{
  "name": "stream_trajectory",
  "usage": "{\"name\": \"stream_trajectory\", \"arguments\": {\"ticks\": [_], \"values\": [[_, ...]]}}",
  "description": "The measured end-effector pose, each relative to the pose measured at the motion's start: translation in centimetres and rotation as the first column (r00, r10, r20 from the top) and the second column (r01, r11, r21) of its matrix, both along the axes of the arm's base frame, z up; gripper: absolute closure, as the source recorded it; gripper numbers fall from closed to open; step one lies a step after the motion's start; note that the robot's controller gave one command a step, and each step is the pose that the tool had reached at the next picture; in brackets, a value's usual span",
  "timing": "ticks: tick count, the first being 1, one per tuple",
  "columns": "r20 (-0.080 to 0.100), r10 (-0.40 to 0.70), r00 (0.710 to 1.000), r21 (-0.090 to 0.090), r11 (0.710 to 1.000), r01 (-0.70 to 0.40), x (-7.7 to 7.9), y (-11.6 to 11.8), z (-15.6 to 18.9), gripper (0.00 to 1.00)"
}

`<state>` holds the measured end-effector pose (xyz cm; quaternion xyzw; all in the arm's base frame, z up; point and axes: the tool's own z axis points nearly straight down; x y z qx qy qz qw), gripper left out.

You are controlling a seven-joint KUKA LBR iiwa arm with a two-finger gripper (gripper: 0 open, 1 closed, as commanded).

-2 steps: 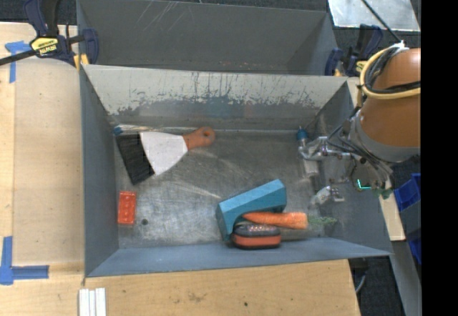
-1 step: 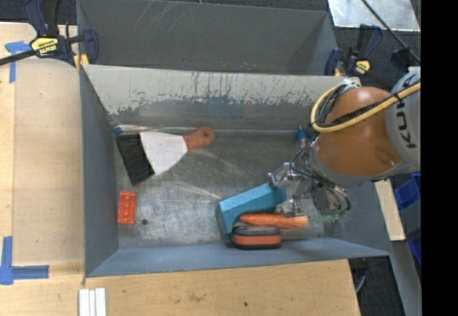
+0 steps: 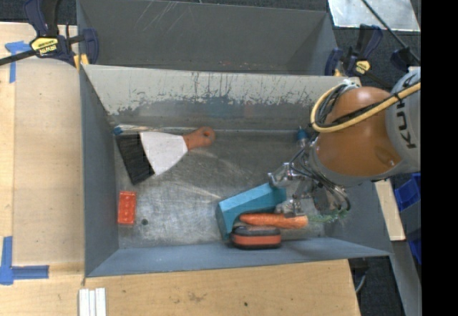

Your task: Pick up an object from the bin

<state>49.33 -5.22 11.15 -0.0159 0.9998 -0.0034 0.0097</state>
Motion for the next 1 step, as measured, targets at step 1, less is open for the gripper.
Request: {"name": "stream_trajectory", "arguments": {"ticks": [1], "values": [[0.004,-0.001,1.0,0.002,1.0,0.001,-0.12,-0.08,0.14,1.0]]}}
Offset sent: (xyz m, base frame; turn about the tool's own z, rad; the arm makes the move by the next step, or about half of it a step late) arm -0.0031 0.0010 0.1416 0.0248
